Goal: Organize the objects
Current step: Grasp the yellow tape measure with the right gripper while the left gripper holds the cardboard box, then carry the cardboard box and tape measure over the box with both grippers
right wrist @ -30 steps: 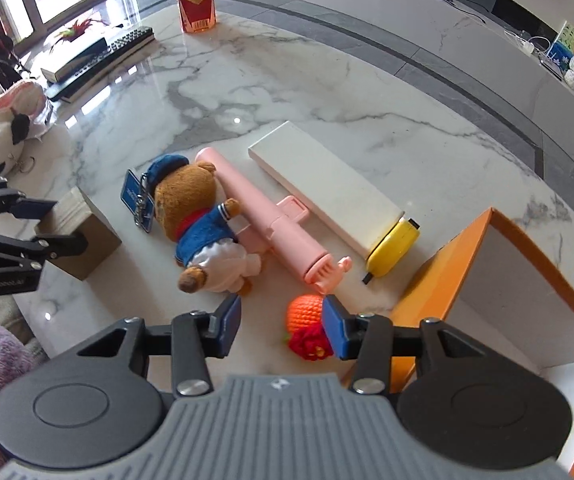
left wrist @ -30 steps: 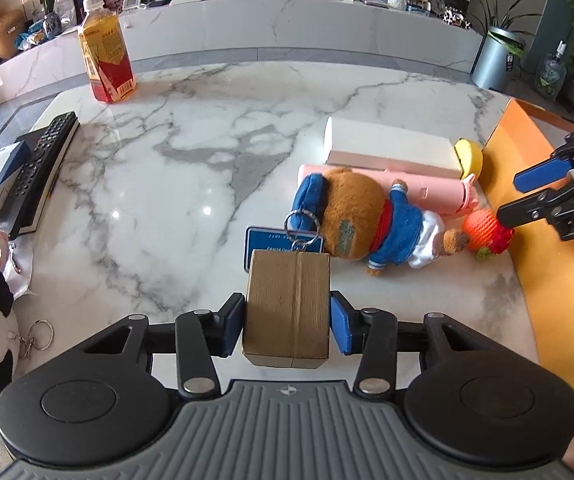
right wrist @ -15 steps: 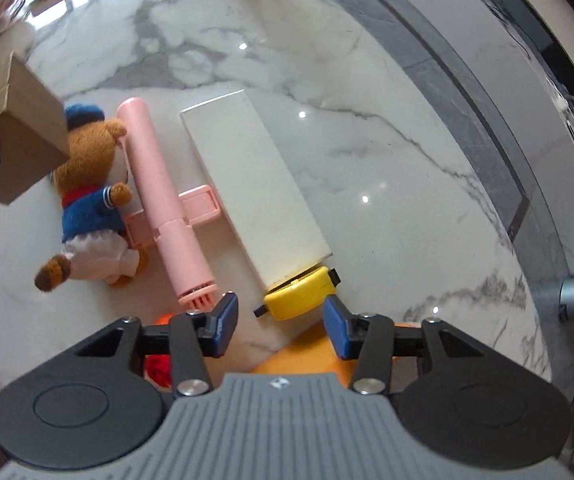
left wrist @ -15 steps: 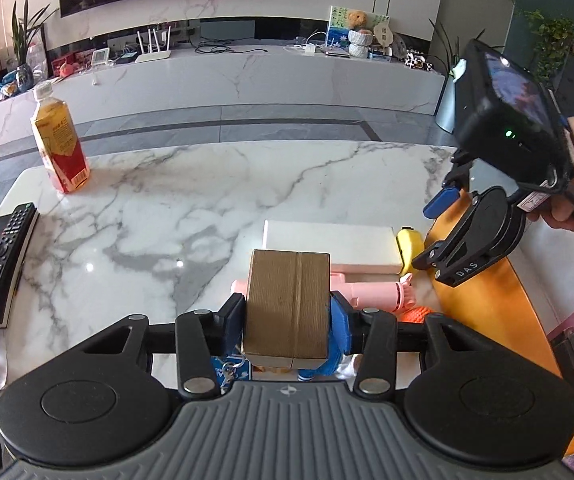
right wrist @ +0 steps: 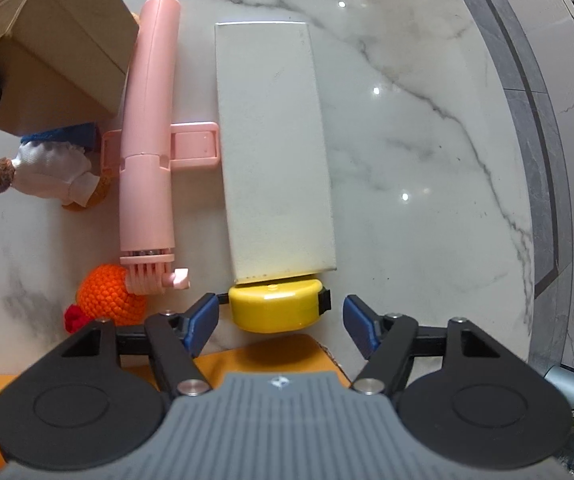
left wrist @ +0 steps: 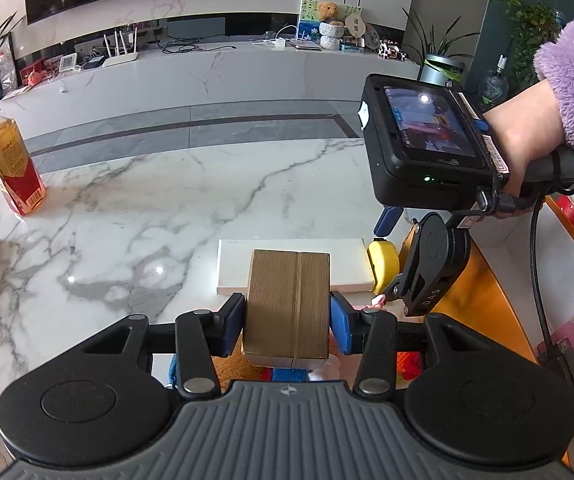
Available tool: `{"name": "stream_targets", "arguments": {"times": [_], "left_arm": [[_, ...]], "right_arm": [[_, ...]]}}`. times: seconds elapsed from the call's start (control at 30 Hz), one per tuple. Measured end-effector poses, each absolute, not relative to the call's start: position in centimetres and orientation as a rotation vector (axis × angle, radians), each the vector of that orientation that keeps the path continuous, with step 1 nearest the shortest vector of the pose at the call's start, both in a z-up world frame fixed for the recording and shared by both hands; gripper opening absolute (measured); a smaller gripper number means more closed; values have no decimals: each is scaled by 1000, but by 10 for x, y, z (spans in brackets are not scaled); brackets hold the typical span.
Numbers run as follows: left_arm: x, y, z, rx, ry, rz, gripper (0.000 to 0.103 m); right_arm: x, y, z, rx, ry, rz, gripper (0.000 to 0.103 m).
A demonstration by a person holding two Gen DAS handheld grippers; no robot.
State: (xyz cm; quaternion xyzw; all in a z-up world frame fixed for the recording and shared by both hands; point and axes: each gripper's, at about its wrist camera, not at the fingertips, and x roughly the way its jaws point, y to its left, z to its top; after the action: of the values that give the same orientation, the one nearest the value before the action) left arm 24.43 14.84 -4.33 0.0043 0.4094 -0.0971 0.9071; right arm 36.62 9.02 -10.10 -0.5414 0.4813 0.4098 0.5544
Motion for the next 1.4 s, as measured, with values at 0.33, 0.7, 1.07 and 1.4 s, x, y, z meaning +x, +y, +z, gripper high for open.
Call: {"name": "stream_targets", "arguments": {"times": [0.33, 0.7, 1.07, 1.4], "left_arm": [[244, 139, -39, 25, 862, -204, 52], [215, 108, 14, 25, 795, -269, 52], [175, 13, 33, -14, 823, -469, 52], [167, -57, -6, 138, 953, -394, 52]], "right_arm": [[355, 83, -91, -1237, 1109, 1010, 58], [303, 32, 33, -1061, 949, 1098, 57], [221, -94, 87, -1079, 968, 1025, 57], [187, -194, 86, -1026, 1029, 951, 57]]}}
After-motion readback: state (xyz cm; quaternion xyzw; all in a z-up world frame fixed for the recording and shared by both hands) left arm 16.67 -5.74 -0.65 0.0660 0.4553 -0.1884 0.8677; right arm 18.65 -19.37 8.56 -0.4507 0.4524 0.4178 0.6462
